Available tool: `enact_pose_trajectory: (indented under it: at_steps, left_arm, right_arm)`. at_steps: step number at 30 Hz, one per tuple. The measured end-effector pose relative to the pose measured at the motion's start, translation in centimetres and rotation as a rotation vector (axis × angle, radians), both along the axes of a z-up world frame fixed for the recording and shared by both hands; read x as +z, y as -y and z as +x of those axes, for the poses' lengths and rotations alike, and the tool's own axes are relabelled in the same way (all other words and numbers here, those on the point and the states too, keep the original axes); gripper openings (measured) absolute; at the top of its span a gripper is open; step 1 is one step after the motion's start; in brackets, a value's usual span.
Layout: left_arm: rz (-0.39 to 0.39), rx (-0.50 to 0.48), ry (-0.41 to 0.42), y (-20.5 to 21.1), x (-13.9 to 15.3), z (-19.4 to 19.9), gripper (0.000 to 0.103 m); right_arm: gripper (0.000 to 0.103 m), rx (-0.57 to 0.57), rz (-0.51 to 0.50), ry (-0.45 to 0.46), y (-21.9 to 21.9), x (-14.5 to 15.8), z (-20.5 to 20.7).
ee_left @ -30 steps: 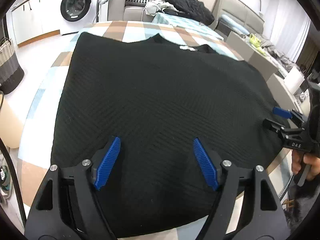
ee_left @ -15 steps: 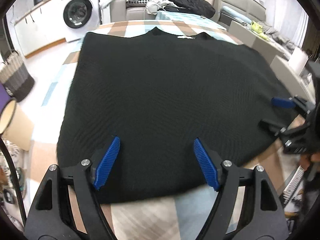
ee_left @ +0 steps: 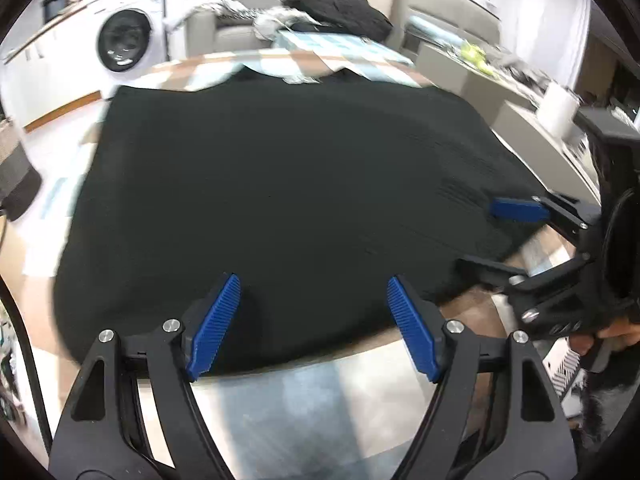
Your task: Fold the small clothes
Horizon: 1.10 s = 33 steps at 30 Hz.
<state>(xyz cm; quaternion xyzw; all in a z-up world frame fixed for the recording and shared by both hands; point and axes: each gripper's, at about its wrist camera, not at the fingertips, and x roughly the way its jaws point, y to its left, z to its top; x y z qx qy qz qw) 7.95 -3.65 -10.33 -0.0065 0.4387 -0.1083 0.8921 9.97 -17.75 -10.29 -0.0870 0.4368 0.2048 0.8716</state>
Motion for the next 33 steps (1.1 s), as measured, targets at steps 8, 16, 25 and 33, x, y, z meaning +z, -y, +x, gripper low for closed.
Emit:
enact_pose_trajectory:
  at_steps: [8,16,25,33]
  left_arm:
    - [0.067,-0.019,-0.002,0.0,-0.5,-1.8,0.074]
    - [0.028,0.135,0.028,-5.7,1.1,2.1,0.074]
    - [0.029,0.149,-0.01,-7.2,0.0,4.0,0.074]
    - [-0.131,0.305,-0.002,-9.9,0.9,-3.5,0.074]
  right_arm:
    - [0.091,-0.045,-0.025,-0.021,3.6,-0.5,0.2]
    - [0.091,-0.183,0.025,0.013,6.9,1.7,3.4]
    - [0.091,-0.128,-0.009,-0.018,4.3,0.0,7.9]
    - [0.091,-0.193,0.077,0.011,5.0,2.4,4.0]
